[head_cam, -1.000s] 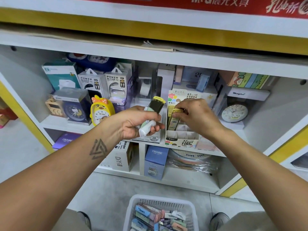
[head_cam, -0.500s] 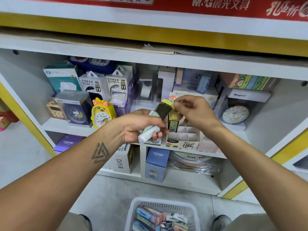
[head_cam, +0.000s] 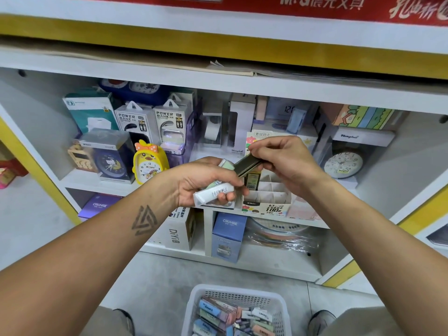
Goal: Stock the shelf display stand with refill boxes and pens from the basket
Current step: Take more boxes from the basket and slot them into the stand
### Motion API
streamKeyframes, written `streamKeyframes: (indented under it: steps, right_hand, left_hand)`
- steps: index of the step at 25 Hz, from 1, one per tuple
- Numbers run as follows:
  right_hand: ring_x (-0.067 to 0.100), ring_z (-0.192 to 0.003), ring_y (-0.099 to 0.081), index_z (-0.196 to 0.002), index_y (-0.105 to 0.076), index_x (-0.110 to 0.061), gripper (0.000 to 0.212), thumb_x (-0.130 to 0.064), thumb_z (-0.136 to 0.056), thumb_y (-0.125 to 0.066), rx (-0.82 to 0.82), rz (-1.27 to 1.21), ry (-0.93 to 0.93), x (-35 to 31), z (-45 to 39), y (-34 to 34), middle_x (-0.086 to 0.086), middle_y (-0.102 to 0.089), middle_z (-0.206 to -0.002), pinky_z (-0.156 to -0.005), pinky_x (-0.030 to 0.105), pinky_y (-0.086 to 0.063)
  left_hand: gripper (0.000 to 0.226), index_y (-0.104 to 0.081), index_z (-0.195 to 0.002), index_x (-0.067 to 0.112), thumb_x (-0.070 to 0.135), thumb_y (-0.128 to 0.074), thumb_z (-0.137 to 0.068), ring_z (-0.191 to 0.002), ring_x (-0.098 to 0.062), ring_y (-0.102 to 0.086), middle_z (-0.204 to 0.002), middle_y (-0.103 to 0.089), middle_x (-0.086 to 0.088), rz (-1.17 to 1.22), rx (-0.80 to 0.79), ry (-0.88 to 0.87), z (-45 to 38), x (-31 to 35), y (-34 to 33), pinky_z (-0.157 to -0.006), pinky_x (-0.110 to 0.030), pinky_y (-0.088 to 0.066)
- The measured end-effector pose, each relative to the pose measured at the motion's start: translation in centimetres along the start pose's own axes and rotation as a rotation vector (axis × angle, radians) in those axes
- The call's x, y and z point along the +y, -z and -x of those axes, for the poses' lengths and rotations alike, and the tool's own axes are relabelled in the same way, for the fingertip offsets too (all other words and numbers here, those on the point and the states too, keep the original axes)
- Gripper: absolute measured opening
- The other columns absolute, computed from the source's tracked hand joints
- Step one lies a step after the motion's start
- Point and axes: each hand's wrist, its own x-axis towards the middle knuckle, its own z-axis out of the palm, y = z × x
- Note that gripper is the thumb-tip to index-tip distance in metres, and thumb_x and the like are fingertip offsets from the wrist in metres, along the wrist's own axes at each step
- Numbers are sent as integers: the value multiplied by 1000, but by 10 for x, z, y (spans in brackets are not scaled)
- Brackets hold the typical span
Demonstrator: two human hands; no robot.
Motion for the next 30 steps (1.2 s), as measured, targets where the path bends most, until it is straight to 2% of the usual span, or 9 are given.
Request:
streamKeyframes:
  steps: [3,7,10,13,15,19,23,26,30]
  right_hand:
    - [10,-49,-54,-79,-76,1,5,0,-84,-74,31,-37,22,-3,-1,6,9,-71,-73,-52,15,-46]
    - [12,-46,-46,-72,-75,1,24,-19,-82,-82,44,-39,48,-7,-5,16,14,-59,-63,-51,18,-44]
    - [14,-44,-44,-74,-75,2,39,-35,-77,-85,-76,69,-24,-3,-4,14,13,-60,-57,-47,20,-41]
    - [15,-37,-44,-73,-71,7,56,-47,-72,-83,-110,186,-43,3,0,2,11,-59,-49,-44,22,-40]
    - [16,-34,-42,-63,-70,1,55,-51,-73,-81,-80,294,-14,5,0,-4,10,-58,-45,-40,20,-36]
    - [15,-38,-48,-76,-72,3,41,-36,-75,-84,-73,210,-57,5,0,-3,9,-62,-52,-40,20,-42]
    - [12,-44,-55,-90,-72,3,16,-6,-79,-81,-64,95,-66,-3,-1,14,8,-70,-63,-45,20,-46]
    - [15,-44,-60,-89,-70,-2,11,-5,-83,-79,64,284,136,-8,-3,28,6,-67,-64,-43,24,-47]
    - [18,-51,-69,-85,-69,-17,13,-6,-86,-77,20,563,199,4,0,20,14,-66,-76,-53,32,-60]
  left_hand:
    - [20,-55,-105,-2,-11,-58,-88,-52,-19,-55,-95,-66,-31,-58,36,46,2,-1,2,-39,-19,-43]
    - [19,-54,-107,-2,-12,-53,-90,-47,-18,-52,-86,-63,-31,-84,190,107,1,-2,10,-38,-18,-41]
    - [6,-58,-97,-1,5,-60,-94,-45,-16,-48,-82,-62,-27,-60,243,41,-1,0,6,-37,-16,-37]
    - [36,-61,-102,2,32,-73,-87,-46,-14,-45,-69,-60,-14,-118,206,-12,-4,0,1,-38,-17,-35]
    - [39,-62,-102,3,31,-78,-80,-47,-12,-44,-66,-59,-10,-216,141,-1,-2,-1,-2,-38,-18,-35]
    - [30,-63,-102,1,3,-79,-77,-44,-12,-45,-70,-61,-13,-239,135,-23,-3,0,0,-36,-17,-34]
    - [22,-60,-84,8,-2,-78,-76,-39,-12,-45,-66,-65,-12,-107,260,-121,-5,3,6,-36,-17,-34]
    - [26,-55,-76,12,-4,-76,-78,-37,-15,-46,-51,-56,-8,-56,412,-150,-7,4,15,-37,-18,-36]
    - [27,-57,-76,15,-2,-77,-77,-37,-15,-47,-49,-56,-6,-50,423,-141,-8,2,16,-37,-18,-37]
